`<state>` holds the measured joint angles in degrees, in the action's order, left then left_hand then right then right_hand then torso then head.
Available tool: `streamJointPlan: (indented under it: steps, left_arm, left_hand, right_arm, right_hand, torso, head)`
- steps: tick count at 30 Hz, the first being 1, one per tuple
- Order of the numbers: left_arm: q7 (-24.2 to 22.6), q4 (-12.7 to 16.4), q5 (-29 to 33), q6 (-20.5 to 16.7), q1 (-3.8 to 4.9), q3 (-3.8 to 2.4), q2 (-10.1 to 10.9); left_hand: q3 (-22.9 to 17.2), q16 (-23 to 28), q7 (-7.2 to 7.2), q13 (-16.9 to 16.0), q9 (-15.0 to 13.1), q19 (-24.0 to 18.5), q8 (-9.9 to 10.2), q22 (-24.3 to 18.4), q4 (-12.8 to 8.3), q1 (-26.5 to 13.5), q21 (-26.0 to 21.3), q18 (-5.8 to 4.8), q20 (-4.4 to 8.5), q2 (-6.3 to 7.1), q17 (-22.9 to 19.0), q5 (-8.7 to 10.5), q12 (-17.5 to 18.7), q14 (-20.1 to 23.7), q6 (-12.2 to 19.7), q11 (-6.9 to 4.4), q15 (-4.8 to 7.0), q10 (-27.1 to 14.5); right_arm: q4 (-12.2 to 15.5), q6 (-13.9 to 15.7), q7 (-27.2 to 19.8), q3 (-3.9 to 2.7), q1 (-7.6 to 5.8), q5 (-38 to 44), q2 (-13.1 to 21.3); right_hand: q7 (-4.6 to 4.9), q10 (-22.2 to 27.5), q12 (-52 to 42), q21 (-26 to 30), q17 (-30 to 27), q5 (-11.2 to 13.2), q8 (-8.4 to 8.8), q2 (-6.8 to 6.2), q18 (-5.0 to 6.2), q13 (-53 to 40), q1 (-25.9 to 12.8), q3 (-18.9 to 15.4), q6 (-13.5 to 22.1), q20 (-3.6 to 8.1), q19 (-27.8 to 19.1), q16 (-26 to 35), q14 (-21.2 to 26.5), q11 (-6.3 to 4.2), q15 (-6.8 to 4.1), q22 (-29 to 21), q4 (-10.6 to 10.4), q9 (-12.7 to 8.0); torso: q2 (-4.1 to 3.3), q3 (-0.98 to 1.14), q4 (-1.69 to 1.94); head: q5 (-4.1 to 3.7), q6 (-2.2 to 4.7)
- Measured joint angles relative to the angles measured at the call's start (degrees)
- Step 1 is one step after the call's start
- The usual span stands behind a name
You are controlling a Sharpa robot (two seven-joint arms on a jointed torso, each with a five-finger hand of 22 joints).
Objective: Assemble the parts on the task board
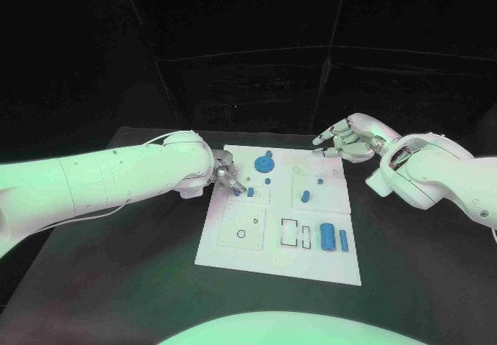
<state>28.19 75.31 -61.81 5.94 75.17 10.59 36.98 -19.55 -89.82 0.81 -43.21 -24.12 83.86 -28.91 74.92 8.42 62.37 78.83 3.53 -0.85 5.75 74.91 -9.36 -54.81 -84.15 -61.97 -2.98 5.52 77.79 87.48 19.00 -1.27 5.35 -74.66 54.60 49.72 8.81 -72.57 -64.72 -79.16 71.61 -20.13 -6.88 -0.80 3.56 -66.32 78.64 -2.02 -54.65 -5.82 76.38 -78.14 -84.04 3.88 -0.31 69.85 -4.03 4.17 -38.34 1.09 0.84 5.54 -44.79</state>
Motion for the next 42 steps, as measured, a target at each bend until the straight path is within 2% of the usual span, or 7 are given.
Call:
streamJointPlan:
  steps: [11,18,23,26,29,33,42]
  left_arm:
    - [-0.3,0.5,0.0,-1.4,-0.06,0.0,1.0]
    - [-4.3,1.3,1.8,-8.5,0.08,0.0,1.9]
    - [-8.8,1.8,4.4,-14.1,0.11,0.0,2.5]
    - [-12.3,1.9,6.5,-17.1,0.15,0.0,2.6]
    - [-16.3,1.6,8.6,-19.3,0.16,0.0,2.1]
    - [-22.4,0.0,10.0,-20.8,0.15,0.11,0.4]
    - [-34.7,-5.0,1.4,-21.7,-1.09,0.31,-4.0]
  left_hand:
    - [7.3,0.0,0.44,0.5,0.9,0.0,0.8,0.0,4.1,-1.8,-1.2,0.0,0.0,0.56,0.0,1.92,0.2,0.0,-0.4,0.46,0.0,-1.0]
    - [12.3,2.0,1.81,8.6,1.8,-0.3,2.2,-4.9,7.7,-1.3,-6.9,0.05,-0.31,0.11,0.0,2.67,7.3,0.2,2.1,1.35,-0.21,-5.9]
    - [15.4,3.7,2.53,10.3,2.5,-1.7,3.2,-8.3,8.3,-1.4,-10.3,0.89,-0.77,-0.51,0.0,2.68,9.4,0.2,4.0,2.15,-0.67,-7.9]
    - [17.2,7.9,3.86,11.8,3.3,-5.2,4.8,-16.2,8.3,-0.6,-18.4,3.13,-1.49,-1.36,0.0,2.68,12.0,0.1,6.8,3.45,-1.98,-11.5]
    - [17.6,12.3,5.57,13.7,4.5,-8.3,6.3,-22.8,7.1,3.7,-25.4,4.13,-2.56,-1.94,-2.9,2.68,14.9,0.6,9.3,4.95,-3.29,-15.6]
    - [14.3,19.3,7.41,18.0,6.4,-13.4,8.3,-32.9,1.7,15.5,-36.7,5.77,-4.16,-2.83,-11.4,2.68,20.9,4.5,11.6,7.09,-5.07,-22.7]
    - [13.0,17.5,7.5,26.4,11.1,-10.8,13.2,-30.2,-1.5,20.6,-34.5,5.77,-5.08,-0.75,-10.5,2.68,29.0,3.9,9.7,7.49,-5.81,-23.8]
  right_arm:
    - [0.0,0.1,0.0,0.0,0.0,0.0,0.1]
    - [0.0,0.2,0.0,0.0,0.0,0.0,0.1]
    - [-0.1,0.2,-0.1,0.0,0.0,0.0,0.1]
    - [-0.1,0.2,-0.1,0.0,0.0,0.0,0.1]
    - [-0.1,0.2,-0.1,0.0,0.0,0.0,0.1]
    - [-0.2,0.3,-0.1,0.0,0.0,0.0,0.0]
    - [-0.3,0.6,-0.2,0.0,0.0,0.0,-0.3]
  right_hand:
    - [0.0,0.0,0.0,0.0,-0.1,0.0,0.0,0.0,0.0,0.1,0.0,-0.1,0.0,0.2,-0.2,0.0,0.0,0.0,0.0,-0.1,-0.1,0.0]
    - [0.0,0.0,0.0,0.2,-0.2,0.0,0.0,0.0,0.0,0.1,0.0,-0.1,0.0,-0.02,-0.4,0.0,0.0,0.0,0.0,-0.2,-0.1,0.0]
    - [0.0,0.0,0.0,0.2,-0.2,0.0,0.0,0.0,0.0,0.1,0.0,-0.1,0.0,-0.01,-0.4,0.3,0.0,0.0,0.0,-0.2,-0.1,0.0]
    - [0.0,0.0,0.0,0.2,-0.2,0.0,0.0,0.0,0.0,0.1,0.0,-0.1,0.0,-0.01,-0.4,0.3,0.0,0.0,0.0,-0.2,-0.1,0.0]
    - [0.0,0.0,0.0,0.2,-0.2,0.0,0.0,0.0,0.0,0.1,0.0,-0.1,0.0,-0.02,-0.4,0.3,0.0,0.0,0.0,-0.2,-0.1,0.0]
    - [0.0,0.0,0.0,0.2,-0.3,0.0,0.0,0.0,0.0,0.2,0.0,-0.1,0.0,-0.02,-0.4,0.3,0.0,0.0,0.0,-0.4,-0.1,0.0]
    - [0.0,1.9,3.2,0.7,-0.8,-0.4,0.0,0.3,0.9,3.0,0.3,-0.1,0.0,-0.02,-0.8,0.7,0.0,-0.2,0.0,-1.1,-0.1,-0.1]
  torso:
    - [0.0,-0.05,0.01]
    - [0.0,-0.04,0.04]
    - [0.0,-0.05,0.04]
    - [0.01,-0.04,0.04]
    - [0.01,-0.02,0.04]
    - [0.01,-0.02,0.04]
    - [-0.04,-0.01,-0.1]
  head:
    - [-0.18,0.18]
    - [-0.23,0.27]
    - [-0.31,0.38]
    - [-0.39,0.46]
    - [-0.47,0.55]
    - [-0.68,0.75]
    - [-1.14,1.13]
